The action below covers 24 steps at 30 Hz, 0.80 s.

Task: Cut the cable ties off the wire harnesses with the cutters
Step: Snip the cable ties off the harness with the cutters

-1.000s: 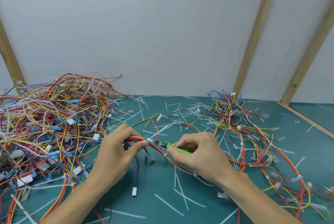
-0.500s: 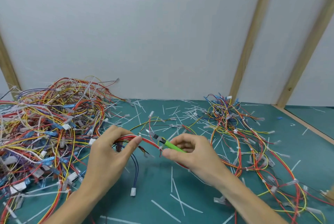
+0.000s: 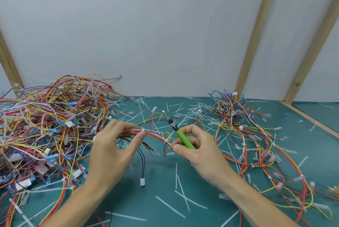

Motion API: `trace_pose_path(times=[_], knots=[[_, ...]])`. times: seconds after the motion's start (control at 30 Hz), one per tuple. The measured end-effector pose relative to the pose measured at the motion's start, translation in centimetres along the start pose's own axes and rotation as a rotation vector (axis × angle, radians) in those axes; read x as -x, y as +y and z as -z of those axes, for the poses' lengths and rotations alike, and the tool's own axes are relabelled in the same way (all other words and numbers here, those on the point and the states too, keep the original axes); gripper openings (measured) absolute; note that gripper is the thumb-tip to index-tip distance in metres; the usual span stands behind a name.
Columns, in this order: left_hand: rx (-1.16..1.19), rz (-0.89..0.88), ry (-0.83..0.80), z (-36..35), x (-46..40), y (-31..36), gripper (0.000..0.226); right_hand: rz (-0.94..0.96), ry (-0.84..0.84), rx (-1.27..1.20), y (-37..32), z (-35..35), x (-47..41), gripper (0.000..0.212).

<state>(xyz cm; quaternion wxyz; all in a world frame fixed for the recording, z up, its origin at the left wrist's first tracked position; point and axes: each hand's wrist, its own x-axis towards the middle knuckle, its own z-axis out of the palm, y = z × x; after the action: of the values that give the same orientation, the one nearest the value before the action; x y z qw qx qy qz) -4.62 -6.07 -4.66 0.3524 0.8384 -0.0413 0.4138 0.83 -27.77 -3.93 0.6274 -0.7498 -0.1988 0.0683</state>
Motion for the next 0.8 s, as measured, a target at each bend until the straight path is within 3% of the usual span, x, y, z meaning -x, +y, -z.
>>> trace_pose_path(times=[0.1,0.13,0.2,0.23,0.33,0.47,0.57,0.8], knots=[[-0.307,-0.224,0.154,0.2,-0.2,0.5,0.030,-0.018,0.015,-0.029,0.1,-0.1,-0.1,0.022],[-0.314,-0.326,0.180,0.2,-0.1,0.9,0.023,-0.029,0.018,-0.057,0.1,-0.2,-0.1,0.022],[-0.192,-0.436,0.085,-0.2,0.4,1.8,0.010,-0.056,0.019,-0.125,0.1,-0.2,-0.1,0.022],[-0.107,-0.382,-0.016,-0.6,0.8,2.1,0.013,-0.067,0.019,-0.153,0.1,-0.2,-0.1,0.022],[0.058,0.029,-0.240,-2.0,1.7,2.3,0.010,-0.081,0.011,-0.198,0.1,-0.5,-0.2,0.023],[0.514,0.399,-0.282,-2.9,1.5,1.6,0.007,-0.087,-0.019,-0.188,0.3,-0.9,-0.1,0.022],[0.685,0.488,-0.288,-2.8,1.5,1.5,0.014,-0.095,-0.024,-0.186,0.5,-1.1,-0.1,0.022],[0.663,0.527,-0.332,-3.1,1.6,1.2,0.027,-0.099,-0.029,-0.149,0.7,-1.2,0.1,0.023]])
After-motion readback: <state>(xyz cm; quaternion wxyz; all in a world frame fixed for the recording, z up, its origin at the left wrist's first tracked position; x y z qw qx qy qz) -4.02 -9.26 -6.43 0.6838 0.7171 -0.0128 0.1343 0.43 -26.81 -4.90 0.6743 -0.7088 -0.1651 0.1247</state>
